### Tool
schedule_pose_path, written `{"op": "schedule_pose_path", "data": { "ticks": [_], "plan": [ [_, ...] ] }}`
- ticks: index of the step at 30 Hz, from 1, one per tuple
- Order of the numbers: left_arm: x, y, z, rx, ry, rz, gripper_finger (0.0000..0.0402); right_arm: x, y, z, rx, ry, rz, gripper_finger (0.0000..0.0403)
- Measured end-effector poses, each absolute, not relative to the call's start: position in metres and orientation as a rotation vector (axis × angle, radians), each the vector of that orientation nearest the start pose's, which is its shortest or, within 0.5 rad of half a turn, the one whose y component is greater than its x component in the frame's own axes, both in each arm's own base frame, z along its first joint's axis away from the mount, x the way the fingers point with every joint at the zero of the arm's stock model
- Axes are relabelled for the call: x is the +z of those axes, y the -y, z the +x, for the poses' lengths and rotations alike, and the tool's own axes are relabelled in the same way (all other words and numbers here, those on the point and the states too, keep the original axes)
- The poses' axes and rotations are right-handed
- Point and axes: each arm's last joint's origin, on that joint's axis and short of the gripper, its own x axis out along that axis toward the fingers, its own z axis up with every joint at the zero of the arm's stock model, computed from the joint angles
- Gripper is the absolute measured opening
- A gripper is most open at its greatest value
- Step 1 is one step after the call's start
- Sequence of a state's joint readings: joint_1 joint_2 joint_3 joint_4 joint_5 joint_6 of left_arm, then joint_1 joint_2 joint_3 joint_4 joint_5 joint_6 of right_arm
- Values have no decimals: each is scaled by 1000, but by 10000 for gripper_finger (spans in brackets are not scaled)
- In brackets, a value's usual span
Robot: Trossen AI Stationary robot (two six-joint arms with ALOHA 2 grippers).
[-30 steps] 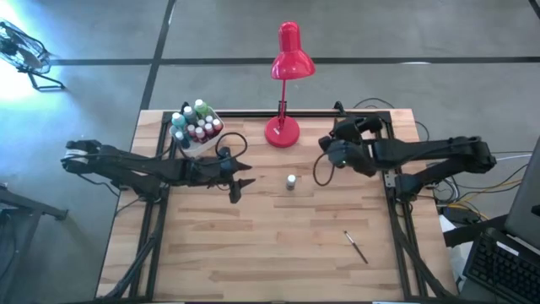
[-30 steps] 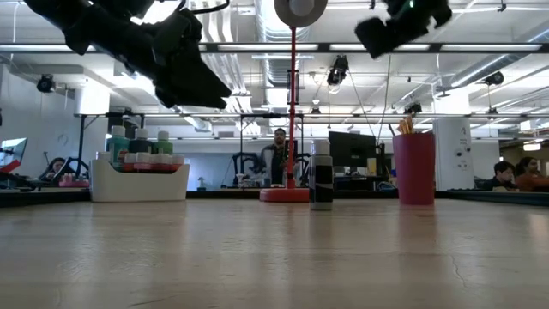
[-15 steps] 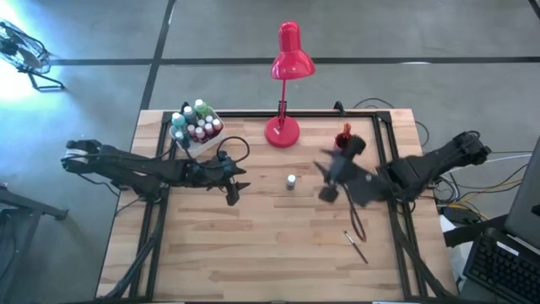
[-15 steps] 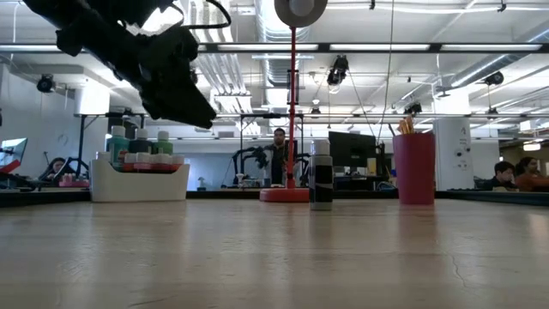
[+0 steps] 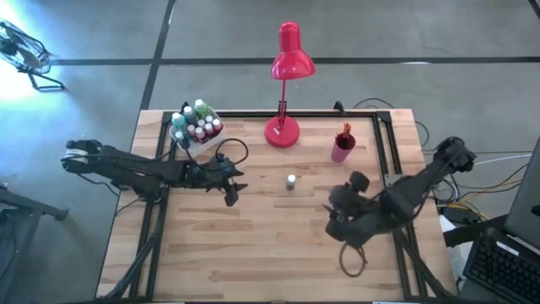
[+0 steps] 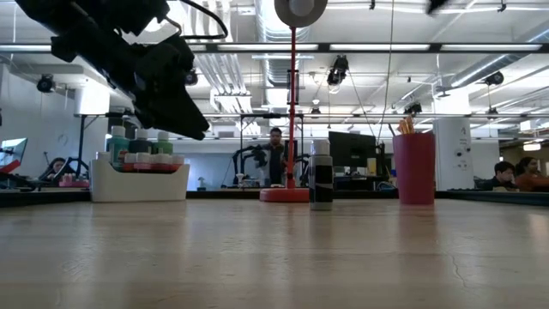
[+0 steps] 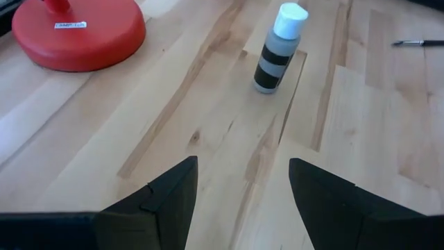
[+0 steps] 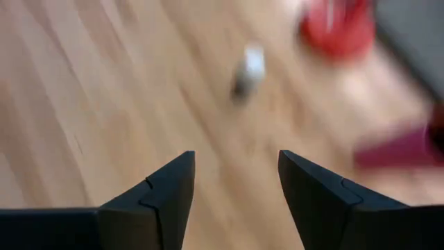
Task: Pick & Place Paint Supplies
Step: Put the silver paintbrush into the pink cup
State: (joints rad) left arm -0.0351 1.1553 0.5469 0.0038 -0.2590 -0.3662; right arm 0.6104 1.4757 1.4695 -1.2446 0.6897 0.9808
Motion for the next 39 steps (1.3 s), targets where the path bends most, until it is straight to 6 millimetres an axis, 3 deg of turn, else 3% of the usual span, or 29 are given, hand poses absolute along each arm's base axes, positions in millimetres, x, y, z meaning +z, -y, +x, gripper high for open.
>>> {"op": "schedule_pose_path", "data": {
  "ticks": [4,10,17,26,32,39],
  "plan": [
    [200,1,228,323,-544,-266,232,319,-146,231,-558,-1092,285,200],
    [201,1,229,319,-532,-263,232,279,-168,241,-529,-1319,377,185],
    [201,1,229,319,-531,-263,232,232,-165,244,-602,-1502,499,173],
    [202,1,229,319,-525,-265,232,195,-148,231,-608,-1459,671,168],
    [203,1,230,318,-515,-268,232,175,-139,217,-653,-1474,713,181],
    [203,1,230,317,-510,-270,232,157,-136,215,-641,-1455,738,178]
  ]
}}
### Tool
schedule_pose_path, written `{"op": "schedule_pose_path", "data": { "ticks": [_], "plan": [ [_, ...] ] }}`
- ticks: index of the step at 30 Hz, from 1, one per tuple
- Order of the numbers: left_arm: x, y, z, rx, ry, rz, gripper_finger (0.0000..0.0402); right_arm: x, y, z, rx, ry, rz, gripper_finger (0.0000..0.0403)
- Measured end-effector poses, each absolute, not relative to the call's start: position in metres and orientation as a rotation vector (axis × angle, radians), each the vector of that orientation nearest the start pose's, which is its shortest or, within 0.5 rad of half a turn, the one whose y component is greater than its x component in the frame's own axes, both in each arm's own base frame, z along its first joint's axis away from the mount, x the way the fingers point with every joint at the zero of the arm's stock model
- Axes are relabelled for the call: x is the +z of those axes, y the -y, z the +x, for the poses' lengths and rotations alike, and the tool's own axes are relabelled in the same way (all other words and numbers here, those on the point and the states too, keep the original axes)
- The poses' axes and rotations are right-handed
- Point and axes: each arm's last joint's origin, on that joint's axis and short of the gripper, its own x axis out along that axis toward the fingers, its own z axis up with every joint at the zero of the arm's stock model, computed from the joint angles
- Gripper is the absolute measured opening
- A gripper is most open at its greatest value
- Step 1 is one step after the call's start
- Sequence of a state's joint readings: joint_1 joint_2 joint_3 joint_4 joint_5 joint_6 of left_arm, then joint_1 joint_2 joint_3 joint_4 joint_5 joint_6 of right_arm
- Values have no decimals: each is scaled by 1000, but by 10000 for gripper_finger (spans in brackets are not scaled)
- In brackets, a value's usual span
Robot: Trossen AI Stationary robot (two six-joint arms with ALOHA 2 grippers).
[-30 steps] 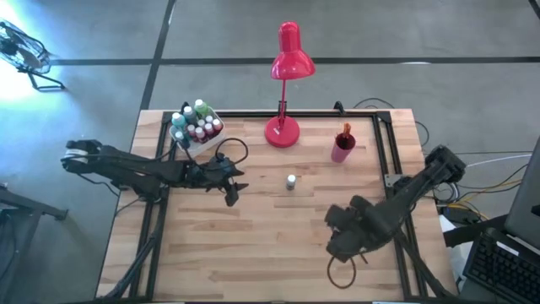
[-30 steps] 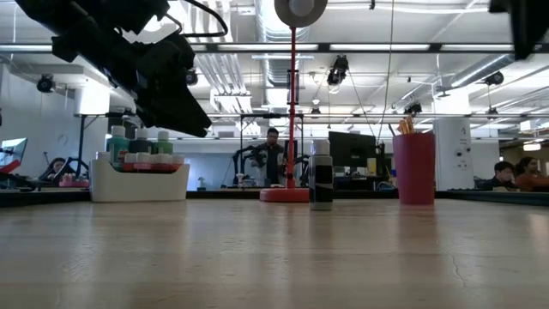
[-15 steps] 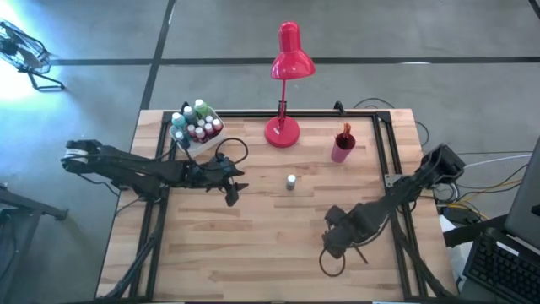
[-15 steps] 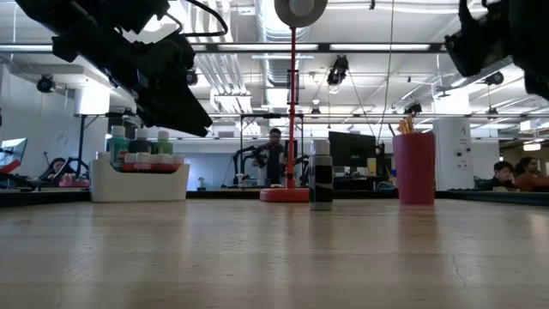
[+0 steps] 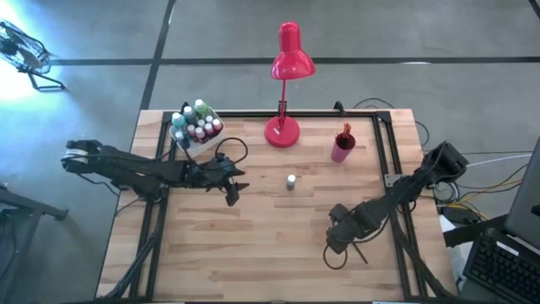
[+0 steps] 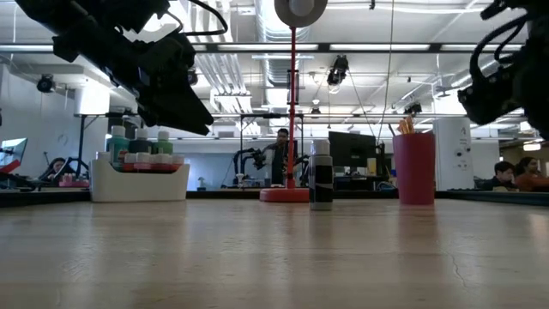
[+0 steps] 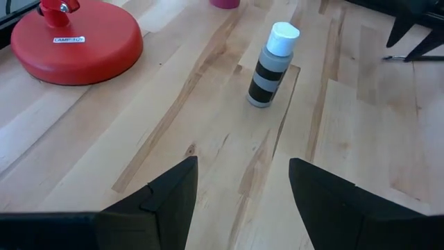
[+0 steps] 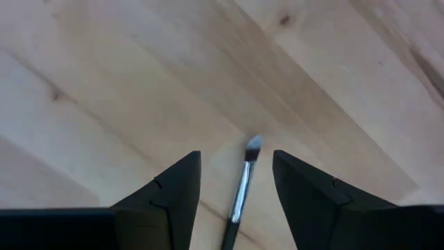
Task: Pick & Place Paint Supplies
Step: Put the silver paintbrush into the pink cup
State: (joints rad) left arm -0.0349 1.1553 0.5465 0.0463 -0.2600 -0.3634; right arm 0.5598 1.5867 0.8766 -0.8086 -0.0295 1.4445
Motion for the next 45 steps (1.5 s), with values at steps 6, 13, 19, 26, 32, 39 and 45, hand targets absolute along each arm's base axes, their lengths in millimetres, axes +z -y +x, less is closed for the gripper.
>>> {"op": "schedule_pose_path", "data": {
  "ticks": [6,13,19,26,32,39,45],
  "plan": [
    [203,1,230,317,-510,-270,232,141,-131,213,-631,-1425,762,154],
    [203,1,230,317,-511,-269,232,133,-129,209,-641,-1434,758,125],
    [203,1,230,317,-511,-269,232,134,-128,207,-640,-1454,751,74],
    [203,1,230,317,-511,-269,232,134,-128,207,-628,-1485,761,12],
    [203,1,230,317,-510,-269,232,149,-135,221,-505,-1461,769,8],
    [204,1,230,316,-504,-270,232,196,-132,245,-435,-1215,684,8],
    [204,1,230,316,-503,-270,232,253,-113,245,-513,-932,512,8]
  ]
}}
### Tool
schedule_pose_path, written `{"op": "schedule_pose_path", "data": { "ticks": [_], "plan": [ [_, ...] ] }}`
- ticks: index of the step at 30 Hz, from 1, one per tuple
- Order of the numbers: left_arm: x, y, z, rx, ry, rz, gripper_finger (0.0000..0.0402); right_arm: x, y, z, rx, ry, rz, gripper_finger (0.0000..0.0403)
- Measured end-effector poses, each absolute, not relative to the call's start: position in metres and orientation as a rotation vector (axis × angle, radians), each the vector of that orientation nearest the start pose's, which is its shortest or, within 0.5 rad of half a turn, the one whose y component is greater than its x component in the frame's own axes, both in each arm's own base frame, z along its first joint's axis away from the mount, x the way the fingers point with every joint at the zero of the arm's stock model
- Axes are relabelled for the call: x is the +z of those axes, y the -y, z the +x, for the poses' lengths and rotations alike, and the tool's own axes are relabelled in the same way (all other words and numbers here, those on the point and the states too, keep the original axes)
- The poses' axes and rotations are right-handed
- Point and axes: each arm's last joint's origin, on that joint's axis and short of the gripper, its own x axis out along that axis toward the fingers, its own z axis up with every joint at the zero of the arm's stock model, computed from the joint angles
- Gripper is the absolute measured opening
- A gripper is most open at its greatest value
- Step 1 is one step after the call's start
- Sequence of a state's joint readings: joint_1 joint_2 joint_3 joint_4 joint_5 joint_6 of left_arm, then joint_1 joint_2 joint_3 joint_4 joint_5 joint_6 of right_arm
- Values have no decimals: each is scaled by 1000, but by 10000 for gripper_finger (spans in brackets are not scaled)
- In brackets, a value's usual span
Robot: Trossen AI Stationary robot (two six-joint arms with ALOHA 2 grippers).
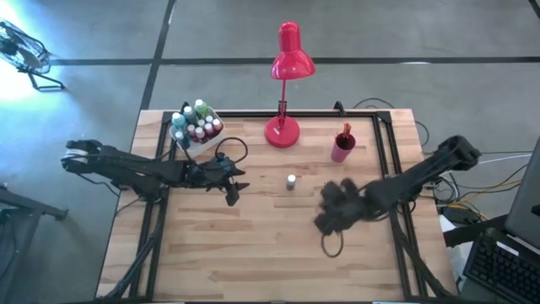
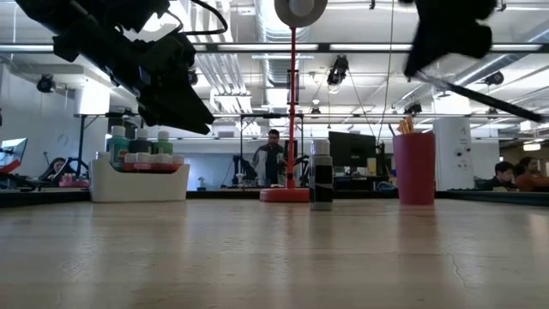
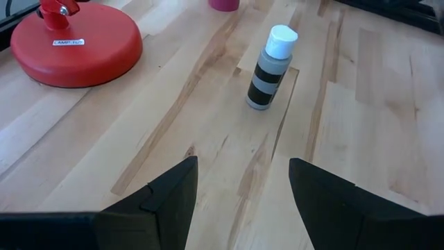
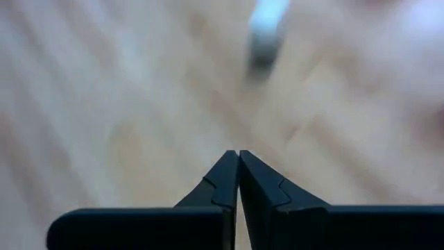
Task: Pick & Place Paint Supplies
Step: Put the silver paintbrush into the pink cup
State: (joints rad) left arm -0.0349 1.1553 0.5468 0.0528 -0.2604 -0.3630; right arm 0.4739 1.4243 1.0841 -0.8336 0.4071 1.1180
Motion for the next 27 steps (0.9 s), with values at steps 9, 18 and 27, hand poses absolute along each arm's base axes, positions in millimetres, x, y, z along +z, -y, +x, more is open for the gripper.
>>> {"op": "schedule_pose_path", "data": {
  "ticks": [9,18,27],
  "plan": [
    [203,1,230,314,-507,-260,232,308,-66,195,-831,-368,232,8],
    [204,0,230,322,-499,-256,232,300,-21,158,-1114,-135,140,8],
    [208,0,232,308,-454,-232,232,286,5,157,-1272,-66,124,8]
  ]
}}
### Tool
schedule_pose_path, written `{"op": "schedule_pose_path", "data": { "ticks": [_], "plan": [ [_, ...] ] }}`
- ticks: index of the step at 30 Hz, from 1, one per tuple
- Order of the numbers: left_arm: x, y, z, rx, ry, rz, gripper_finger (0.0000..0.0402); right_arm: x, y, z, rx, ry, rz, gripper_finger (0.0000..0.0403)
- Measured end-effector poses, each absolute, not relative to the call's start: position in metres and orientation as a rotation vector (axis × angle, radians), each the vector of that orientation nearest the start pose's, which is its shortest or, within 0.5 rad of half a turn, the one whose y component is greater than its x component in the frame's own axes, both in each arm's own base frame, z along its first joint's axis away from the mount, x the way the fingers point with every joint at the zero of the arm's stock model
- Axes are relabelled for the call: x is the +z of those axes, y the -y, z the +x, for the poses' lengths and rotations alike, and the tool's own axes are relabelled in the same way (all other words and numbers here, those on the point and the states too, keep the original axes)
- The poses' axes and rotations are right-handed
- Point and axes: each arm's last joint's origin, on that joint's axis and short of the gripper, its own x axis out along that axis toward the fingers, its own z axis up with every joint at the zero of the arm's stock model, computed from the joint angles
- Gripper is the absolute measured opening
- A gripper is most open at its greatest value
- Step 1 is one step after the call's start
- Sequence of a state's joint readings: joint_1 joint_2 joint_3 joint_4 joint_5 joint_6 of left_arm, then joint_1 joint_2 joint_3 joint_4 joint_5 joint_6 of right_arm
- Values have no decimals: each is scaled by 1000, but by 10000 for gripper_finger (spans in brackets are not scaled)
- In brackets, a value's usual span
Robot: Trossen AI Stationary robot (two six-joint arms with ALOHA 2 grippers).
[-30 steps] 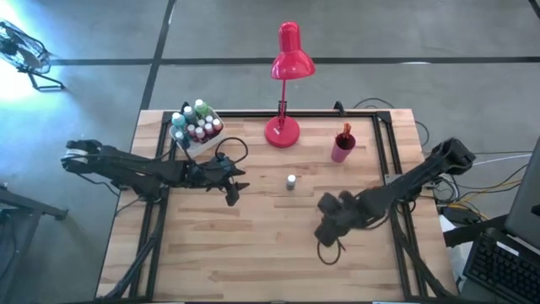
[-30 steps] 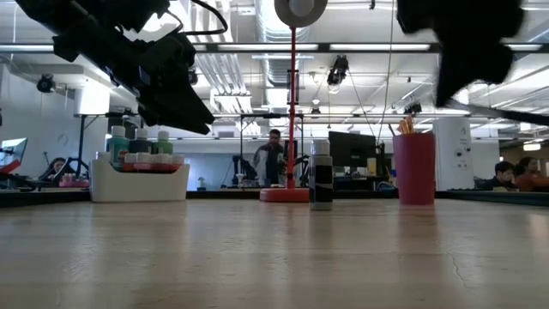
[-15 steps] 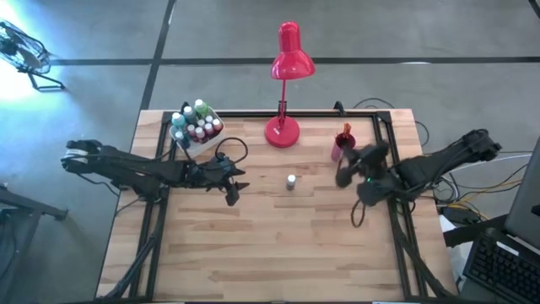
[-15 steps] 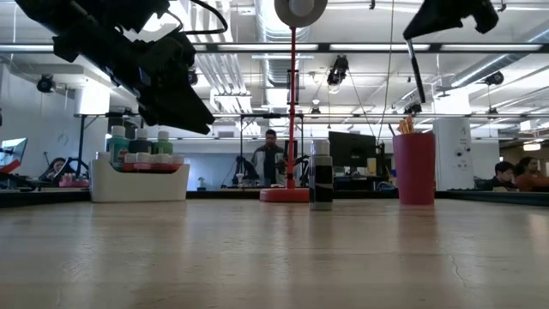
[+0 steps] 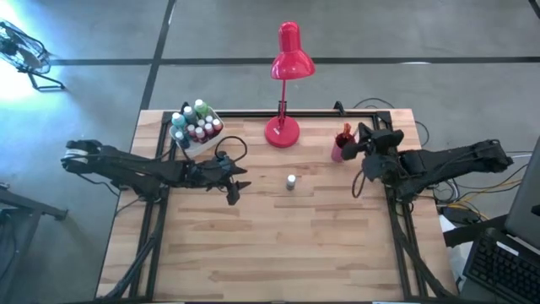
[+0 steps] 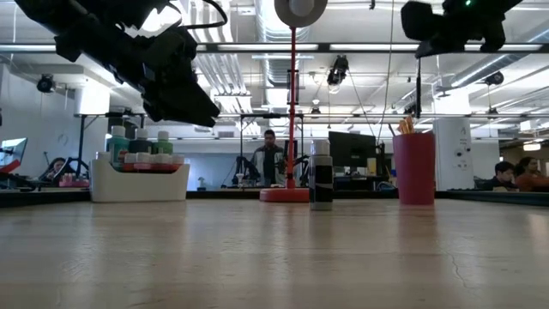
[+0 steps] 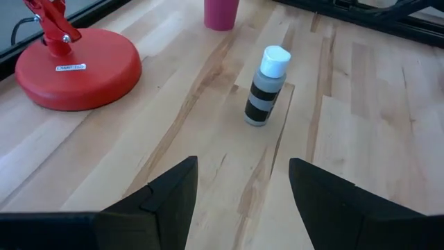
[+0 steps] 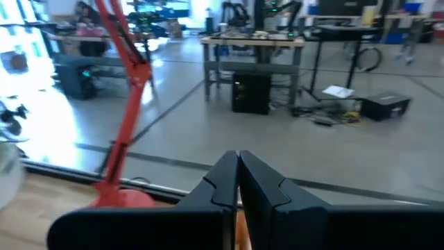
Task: Pick & Place Paint Supplies
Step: Put the silver paintbrush into the pink cup
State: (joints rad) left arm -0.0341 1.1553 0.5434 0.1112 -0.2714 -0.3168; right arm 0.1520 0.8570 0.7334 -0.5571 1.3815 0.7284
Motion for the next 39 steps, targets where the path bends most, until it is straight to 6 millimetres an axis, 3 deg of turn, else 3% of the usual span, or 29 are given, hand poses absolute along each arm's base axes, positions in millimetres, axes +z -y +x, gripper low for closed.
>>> {"op": "schedule_pose_path", "data": {
  "ticks": [11,21,30,39],
  "plan": [
    [209,0,233,294,-443,-182,232,273,33,168,-1348,-158,77,8],
    [211,0,234,287,-427,-160,232,249,51,179,-1283,-190,85,8],
    [211,-1,234,285,-428,-138,232,218,54,173,-1251,-272,84,8],
    [212,-1,235,286,-422,-139,232,202,55,171,-1239,-305,93,8]
  ]
}}
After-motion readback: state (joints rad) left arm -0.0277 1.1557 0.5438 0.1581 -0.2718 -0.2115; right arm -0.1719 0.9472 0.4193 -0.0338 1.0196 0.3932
